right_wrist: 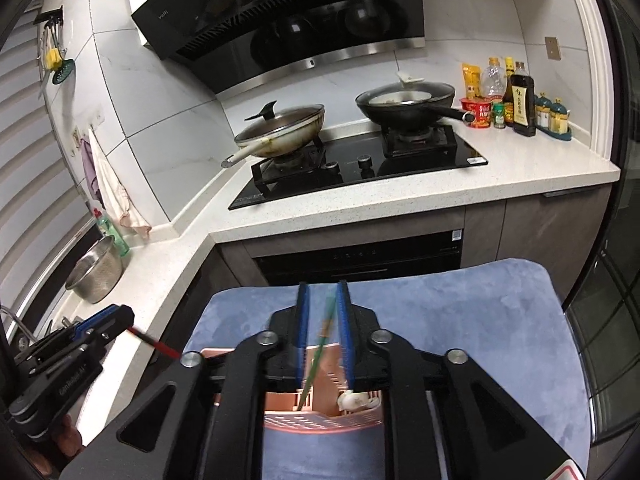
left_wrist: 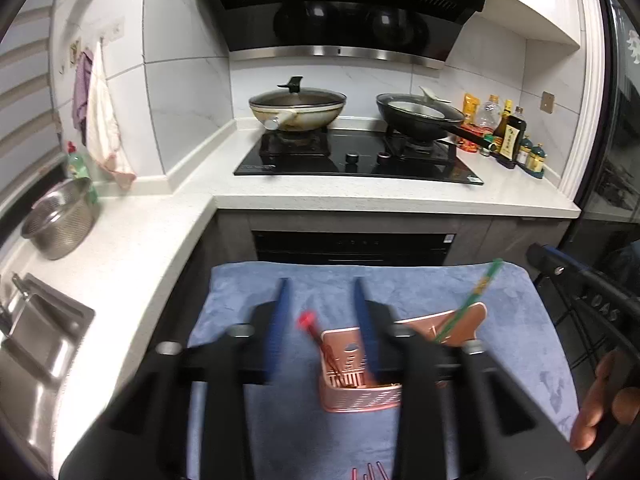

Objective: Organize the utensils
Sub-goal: 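Lower the chopsticks into the holder and open both tools, then move both open tools back toward the remaining chopsticks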

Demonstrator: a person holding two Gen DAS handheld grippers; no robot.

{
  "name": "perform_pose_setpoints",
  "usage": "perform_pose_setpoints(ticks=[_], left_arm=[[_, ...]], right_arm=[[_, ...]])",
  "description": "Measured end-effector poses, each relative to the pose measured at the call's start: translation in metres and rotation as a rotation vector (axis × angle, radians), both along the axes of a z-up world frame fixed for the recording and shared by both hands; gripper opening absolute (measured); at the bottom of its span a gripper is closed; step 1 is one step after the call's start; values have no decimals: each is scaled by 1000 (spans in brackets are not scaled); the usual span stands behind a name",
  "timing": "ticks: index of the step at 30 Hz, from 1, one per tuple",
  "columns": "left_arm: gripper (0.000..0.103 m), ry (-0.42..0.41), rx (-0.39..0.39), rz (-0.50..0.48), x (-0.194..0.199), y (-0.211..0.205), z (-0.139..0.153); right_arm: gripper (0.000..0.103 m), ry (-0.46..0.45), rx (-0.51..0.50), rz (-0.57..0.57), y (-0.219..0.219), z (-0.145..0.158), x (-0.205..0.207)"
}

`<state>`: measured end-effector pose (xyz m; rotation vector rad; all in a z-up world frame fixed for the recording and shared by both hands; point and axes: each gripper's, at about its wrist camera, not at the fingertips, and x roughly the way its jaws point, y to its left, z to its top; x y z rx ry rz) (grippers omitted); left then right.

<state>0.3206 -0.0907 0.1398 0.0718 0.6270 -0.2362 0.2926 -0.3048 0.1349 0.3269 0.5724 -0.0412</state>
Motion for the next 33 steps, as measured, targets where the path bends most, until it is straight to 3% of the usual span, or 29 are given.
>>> perform_pose_setpoints(ticks=[9, 14, 22, 33], left_arm=[[44, -8, 16, 19, -28, 7, 10], [51, -18, 40, 18, -60, 11, 10], [51, 5, 63, 12, -112, 16, -5], [51, 89, 82, 14, -168, 29, -49]], right_arm=[[36, -44, -28, 8, 3, 22, -46], [37, -26, -28, 31, 11, 18, -85], [37, 41, -77, 47, 29, -13, -150], [37, 190, -86, 54, 46, -79, -217]])
